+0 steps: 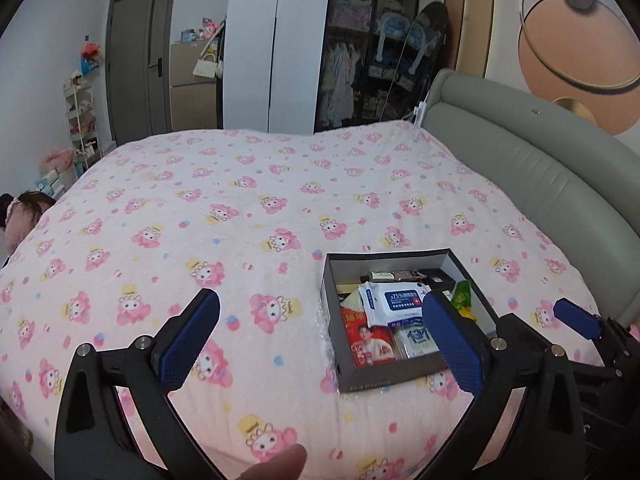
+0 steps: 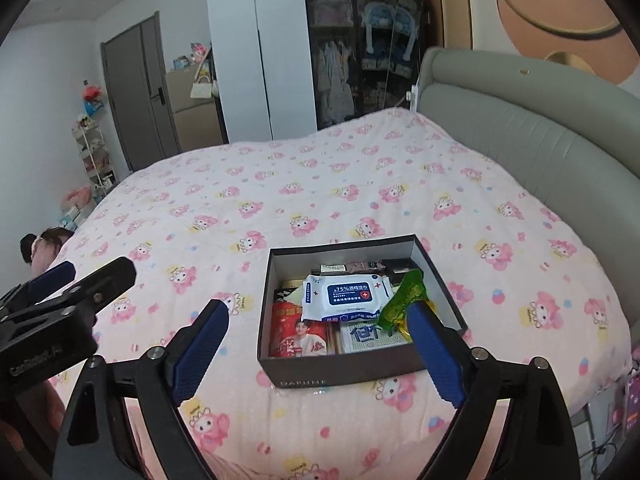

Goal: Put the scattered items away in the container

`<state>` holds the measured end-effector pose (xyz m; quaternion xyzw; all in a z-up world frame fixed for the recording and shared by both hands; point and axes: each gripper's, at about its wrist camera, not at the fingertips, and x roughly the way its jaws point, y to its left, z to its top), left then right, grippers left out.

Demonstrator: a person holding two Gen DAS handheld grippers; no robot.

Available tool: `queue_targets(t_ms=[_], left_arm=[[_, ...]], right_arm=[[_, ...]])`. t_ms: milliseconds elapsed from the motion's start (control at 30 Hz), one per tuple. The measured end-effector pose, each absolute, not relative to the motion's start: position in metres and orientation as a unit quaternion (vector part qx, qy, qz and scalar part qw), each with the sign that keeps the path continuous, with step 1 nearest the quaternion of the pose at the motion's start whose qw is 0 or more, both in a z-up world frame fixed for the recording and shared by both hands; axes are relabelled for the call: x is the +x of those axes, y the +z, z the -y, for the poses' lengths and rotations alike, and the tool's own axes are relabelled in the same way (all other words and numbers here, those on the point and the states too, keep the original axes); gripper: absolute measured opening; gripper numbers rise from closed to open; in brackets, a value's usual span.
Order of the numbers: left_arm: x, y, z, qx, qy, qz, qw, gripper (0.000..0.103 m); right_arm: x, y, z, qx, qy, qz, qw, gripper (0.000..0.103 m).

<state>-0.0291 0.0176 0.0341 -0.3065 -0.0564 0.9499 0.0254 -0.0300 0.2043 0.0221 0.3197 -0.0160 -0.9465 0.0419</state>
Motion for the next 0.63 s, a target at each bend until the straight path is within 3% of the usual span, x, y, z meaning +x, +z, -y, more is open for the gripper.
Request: queue_targets(t_ms=[267,633], left_arm=[[0.03,0.034,-0.018,-0.304,0.952,0.032,0.034,0.102],[0.052,0.029,-0.025,-0.301,0.953,0.028,0.026,0.102]], right_arm=[[0.018,0.025,-0.206,0.296,-0.954,0.009,0.04,0.091],[0.044,0.027,-0.201,0.279,-0.96,0.012,0.027,0.091]])
